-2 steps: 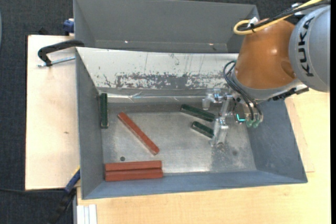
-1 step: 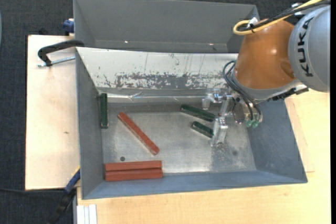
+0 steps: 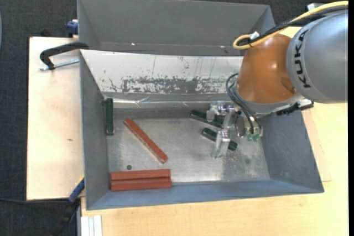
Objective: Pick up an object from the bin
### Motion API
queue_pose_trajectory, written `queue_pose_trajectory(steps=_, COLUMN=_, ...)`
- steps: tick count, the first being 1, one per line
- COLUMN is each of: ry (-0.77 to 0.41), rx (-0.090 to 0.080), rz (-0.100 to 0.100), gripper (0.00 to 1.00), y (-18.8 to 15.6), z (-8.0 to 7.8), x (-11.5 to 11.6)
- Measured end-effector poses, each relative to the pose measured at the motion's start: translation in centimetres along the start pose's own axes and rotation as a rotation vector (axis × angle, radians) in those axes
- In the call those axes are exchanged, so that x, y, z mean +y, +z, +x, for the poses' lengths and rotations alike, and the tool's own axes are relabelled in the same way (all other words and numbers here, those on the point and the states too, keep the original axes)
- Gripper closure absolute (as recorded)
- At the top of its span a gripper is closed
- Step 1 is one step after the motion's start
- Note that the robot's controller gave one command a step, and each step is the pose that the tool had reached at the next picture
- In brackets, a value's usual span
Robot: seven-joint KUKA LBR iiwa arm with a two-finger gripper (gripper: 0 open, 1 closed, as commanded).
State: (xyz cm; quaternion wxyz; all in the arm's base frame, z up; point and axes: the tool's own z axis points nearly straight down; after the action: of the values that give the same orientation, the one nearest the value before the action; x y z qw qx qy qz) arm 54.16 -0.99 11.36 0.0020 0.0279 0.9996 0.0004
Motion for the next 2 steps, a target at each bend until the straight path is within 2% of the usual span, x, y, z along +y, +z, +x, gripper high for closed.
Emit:
queue_pose_trajectory(steps=1, ry=-0.107, rx=-0.012, rz=-0.002, gripper=1.0, y=3.93, z=-4.48, x=0.51)
queue_pose_trajectory(steps=2, ry=-0.108, rx=-0.012, rz=-0.001, gripper=1.0, y=3.93, z=-4.48, x=0.51)
